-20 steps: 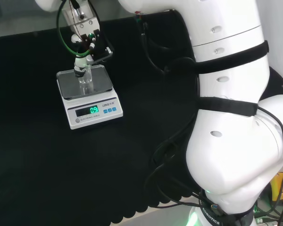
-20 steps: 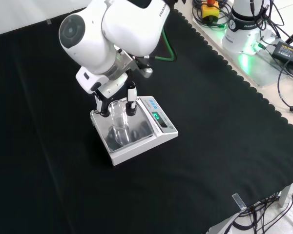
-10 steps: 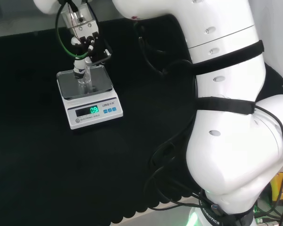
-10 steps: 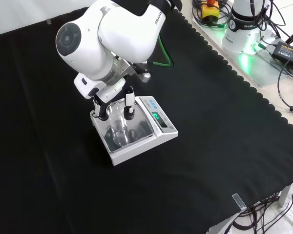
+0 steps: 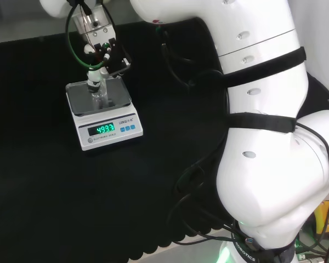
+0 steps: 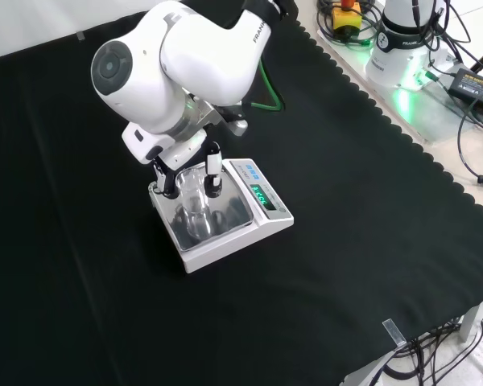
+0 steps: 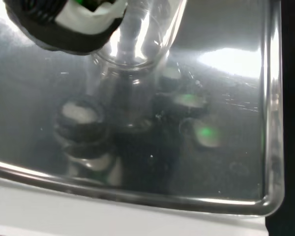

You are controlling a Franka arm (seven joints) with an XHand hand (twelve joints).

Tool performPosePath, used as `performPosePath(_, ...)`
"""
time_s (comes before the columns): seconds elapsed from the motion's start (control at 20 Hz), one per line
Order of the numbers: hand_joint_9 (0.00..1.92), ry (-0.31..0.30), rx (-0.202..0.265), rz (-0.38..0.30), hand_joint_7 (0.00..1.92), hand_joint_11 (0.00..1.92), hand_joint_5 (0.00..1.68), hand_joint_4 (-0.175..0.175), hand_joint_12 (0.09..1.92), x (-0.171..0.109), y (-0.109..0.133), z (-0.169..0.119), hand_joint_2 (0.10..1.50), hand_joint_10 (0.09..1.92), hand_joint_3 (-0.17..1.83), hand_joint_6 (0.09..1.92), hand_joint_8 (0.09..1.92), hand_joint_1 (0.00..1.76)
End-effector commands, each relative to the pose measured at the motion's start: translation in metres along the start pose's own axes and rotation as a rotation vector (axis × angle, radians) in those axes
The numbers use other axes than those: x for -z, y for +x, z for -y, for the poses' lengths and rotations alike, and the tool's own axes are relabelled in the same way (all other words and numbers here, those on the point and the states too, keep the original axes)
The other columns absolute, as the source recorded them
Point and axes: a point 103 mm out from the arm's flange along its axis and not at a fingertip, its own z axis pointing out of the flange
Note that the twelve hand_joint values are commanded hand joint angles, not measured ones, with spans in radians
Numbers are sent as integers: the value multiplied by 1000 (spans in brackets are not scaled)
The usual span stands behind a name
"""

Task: Put the beaker on the electronic balance.

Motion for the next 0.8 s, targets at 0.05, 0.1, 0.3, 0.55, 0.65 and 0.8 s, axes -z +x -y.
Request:
performPosePath(0.05,1607,4,-1,1,1161,1698,1058,-94,445,-2,-14,2,989,87,-27,687,690,1063)
performPosePath(0.1,1605,6,-4,9,1145,1688,1032,-122,446,-2,-16,3,973,87,-46,666,709,1037)
performPosePath(0.3,1586,23,-14,27,1094,1632,958,-146,480,-3,-12,2,970,87,-146,695,769,970)
performPosePath(0.55,1565,35,-23,62,1071,1592,918,-139,504,0,-2,4,964,87,-175,733,783,941)
performPosePath(0.65,1557,35,-30,68,1066,1578,904,-136,510,2,-2,6,957,87,-175,743,785,928)
performPosePath(0.8,1512,34,-33,72,1047,1498,823,-122,578,3,-3,7,931,87,-175,835,791,873)
